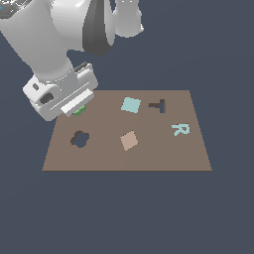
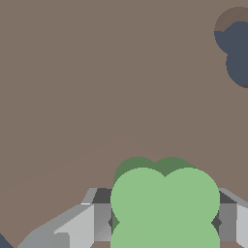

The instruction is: Insert a designated object into the corresponding slot on a board.

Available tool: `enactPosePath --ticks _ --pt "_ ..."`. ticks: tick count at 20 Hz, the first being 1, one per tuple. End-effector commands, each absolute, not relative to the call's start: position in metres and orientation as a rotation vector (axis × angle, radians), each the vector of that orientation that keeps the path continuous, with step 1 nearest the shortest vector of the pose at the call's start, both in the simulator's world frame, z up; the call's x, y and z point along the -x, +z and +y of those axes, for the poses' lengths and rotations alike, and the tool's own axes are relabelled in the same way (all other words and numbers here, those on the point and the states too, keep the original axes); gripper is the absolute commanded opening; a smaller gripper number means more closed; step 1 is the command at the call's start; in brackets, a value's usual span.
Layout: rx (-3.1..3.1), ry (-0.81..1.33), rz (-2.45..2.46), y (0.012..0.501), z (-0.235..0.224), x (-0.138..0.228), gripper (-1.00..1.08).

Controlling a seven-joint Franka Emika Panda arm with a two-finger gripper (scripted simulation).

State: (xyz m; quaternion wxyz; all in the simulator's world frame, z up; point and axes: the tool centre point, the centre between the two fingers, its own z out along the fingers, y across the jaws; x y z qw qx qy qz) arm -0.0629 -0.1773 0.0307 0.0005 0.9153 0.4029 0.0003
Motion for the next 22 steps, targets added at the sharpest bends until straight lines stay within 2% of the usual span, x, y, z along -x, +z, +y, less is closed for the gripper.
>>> enactPosePath --ticks 1,22 --pt "-2.875 0.0 1.267 0.0299 -0.1767 0.0631 -1.0" --pt "-2.942 0.0 1.103 0.034 -0.1682 0.0552 -1.0"
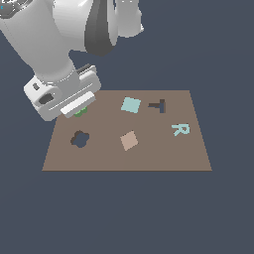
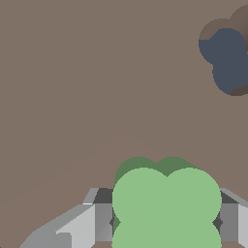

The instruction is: Insert a designated object into the corresponding slot on a board.

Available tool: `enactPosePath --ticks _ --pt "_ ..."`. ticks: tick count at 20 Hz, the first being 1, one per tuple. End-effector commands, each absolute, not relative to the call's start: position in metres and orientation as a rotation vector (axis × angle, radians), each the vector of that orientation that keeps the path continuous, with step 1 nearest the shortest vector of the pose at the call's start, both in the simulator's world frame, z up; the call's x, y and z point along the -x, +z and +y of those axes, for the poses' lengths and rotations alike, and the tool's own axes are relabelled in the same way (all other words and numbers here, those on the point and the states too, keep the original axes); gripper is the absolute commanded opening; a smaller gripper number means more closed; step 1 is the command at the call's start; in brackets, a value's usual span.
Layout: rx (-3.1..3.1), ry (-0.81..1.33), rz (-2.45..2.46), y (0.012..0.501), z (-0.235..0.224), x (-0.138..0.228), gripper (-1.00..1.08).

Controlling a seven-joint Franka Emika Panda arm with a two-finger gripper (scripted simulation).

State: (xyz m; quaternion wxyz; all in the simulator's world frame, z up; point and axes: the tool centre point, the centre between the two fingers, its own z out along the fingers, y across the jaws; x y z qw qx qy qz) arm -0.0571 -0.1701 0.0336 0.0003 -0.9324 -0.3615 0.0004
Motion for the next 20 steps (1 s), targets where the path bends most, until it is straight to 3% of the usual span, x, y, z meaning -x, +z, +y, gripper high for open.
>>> enactPosePath --ticks 1,20 --pt "2.951 0.0 -1.076 0.034 -0.167 0.054 -1.0" --pt "3.136 0.0 -0.168 0.038 -0.14 -0.002 -1.0"
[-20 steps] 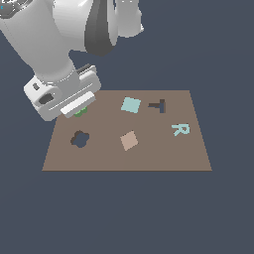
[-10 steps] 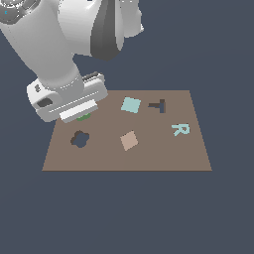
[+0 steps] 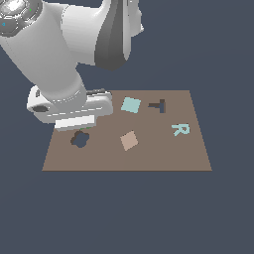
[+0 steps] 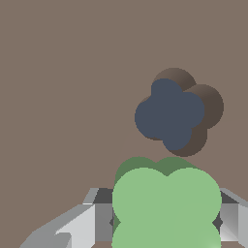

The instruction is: Insert a designated object into the corresponding slot on a board.

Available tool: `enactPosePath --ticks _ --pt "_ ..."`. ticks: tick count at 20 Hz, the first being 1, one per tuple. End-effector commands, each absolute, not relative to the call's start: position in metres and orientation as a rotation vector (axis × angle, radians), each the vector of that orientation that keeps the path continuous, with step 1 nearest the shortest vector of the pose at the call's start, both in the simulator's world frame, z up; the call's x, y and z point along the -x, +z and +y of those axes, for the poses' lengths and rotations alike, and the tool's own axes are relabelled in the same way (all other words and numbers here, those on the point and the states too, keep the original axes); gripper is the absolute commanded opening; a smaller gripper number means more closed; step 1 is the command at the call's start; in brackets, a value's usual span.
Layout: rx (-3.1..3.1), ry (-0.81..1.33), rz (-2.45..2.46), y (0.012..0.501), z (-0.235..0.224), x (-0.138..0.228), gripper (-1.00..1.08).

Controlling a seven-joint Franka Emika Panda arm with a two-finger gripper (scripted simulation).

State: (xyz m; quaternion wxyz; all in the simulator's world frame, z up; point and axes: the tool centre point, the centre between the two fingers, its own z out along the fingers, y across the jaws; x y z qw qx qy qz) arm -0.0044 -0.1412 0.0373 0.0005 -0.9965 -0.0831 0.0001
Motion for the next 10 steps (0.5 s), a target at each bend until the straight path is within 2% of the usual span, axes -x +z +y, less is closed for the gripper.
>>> enactPosePath --ticks 1,10 --pt "3.139 0.0 -0.112 0.038 -0.14 -0.005 -1.0" --pt "3.126 0.0 0.303 0.04 -0.142 -0.033 -1.0"
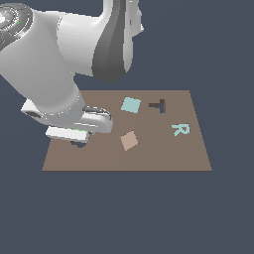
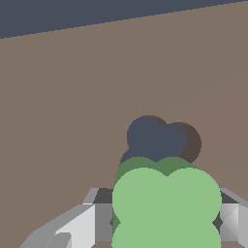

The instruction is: Insert a designated object into the corresponding slot on a board.

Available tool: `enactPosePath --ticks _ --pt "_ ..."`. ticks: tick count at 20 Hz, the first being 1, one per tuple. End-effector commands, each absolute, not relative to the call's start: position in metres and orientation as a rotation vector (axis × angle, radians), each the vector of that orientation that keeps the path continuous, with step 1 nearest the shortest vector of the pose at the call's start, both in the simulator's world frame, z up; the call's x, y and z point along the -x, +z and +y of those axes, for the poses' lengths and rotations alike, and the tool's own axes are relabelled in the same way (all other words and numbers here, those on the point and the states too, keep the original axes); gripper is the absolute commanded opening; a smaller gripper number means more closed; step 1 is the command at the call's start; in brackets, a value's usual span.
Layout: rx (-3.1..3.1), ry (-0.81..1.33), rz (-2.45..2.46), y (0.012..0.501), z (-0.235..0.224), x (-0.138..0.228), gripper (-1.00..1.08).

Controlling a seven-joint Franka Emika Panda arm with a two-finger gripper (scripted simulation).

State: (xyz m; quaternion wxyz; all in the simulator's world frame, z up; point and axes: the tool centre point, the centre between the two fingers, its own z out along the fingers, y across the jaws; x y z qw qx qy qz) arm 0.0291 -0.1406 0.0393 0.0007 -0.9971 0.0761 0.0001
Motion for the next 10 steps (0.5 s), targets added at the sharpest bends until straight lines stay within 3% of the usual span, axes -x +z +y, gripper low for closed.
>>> enactPosePath --ticks 1,10 --pt "3.122 0.0 0.338 0.04 -0.142 -0.036 -1.0" --pt "3.091 0.001 0.555 0.041 -0.148 -0.05 -1.0"
